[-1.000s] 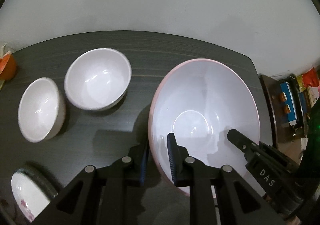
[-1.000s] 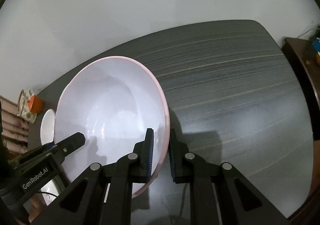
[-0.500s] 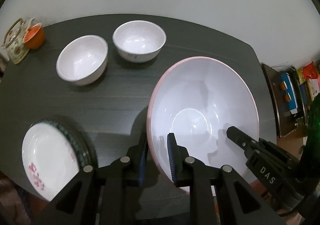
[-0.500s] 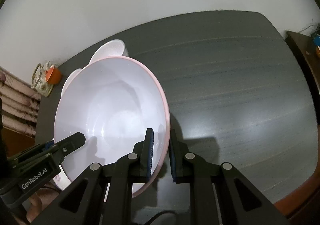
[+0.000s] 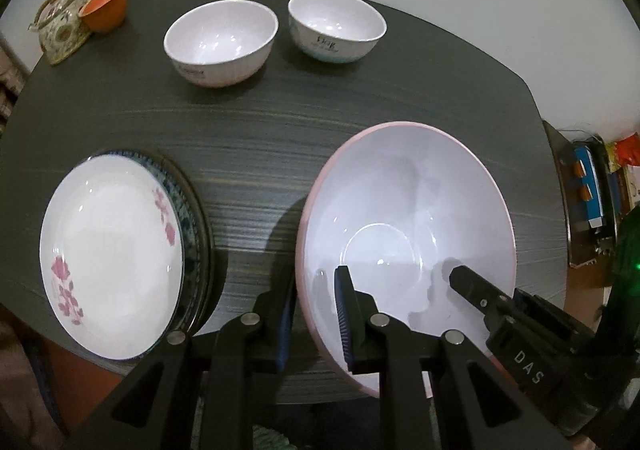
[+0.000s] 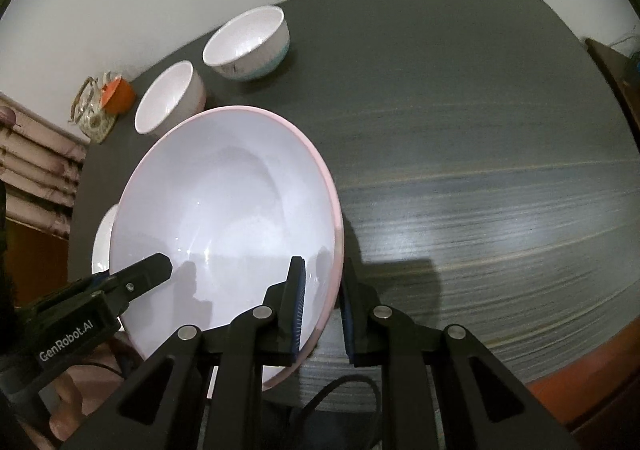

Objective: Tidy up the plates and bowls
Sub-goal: 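Carry the pink bowl with both grippers beside the plate stack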

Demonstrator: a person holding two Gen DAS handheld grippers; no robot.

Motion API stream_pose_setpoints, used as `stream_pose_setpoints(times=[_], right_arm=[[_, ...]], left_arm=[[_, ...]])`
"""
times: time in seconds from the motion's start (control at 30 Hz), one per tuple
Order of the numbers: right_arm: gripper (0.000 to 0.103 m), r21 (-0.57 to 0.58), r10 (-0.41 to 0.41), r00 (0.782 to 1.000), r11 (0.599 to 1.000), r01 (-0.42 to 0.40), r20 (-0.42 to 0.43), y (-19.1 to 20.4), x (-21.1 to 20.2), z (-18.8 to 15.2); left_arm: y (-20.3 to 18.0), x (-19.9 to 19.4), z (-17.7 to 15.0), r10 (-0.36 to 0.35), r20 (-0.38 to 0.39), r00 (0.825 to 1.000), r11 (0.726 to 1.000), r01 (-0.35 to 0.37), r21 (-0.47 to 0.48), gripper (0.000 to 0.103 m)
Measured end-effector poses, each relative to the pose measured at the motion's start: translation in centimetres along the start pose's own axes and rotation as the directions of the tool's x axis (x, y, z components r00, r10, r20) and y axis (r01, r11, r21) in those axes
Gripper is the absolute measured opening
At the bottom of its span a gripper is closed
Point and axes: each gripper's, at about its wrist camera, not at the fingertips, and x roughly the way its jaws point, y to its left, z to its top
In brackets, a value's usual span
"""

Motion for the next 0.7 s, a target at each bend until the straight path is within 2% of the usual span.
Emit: stream_pose_setpoints(times=[0.3, 0.7], right_arm=[[0.017, 0.000, -0.004, 0.999, 1.000, 0.004, -0.041, 0.0, 1.4, -1.7], [0.017, -0.002, -0.010, 0.999, 1.000, 0.010, -0.045, -0.3, 1.6, -1.9]], left_arm=[[1.0, 1.5, -1.6, 0.015, -0.023, 1.000, 1.000, -0.015, -0.013, 0.018], [1.0, 2.2, -1.2, 0.021, -0.024, 0.999, 1.000, -0.022, -0.017, 0.018]])
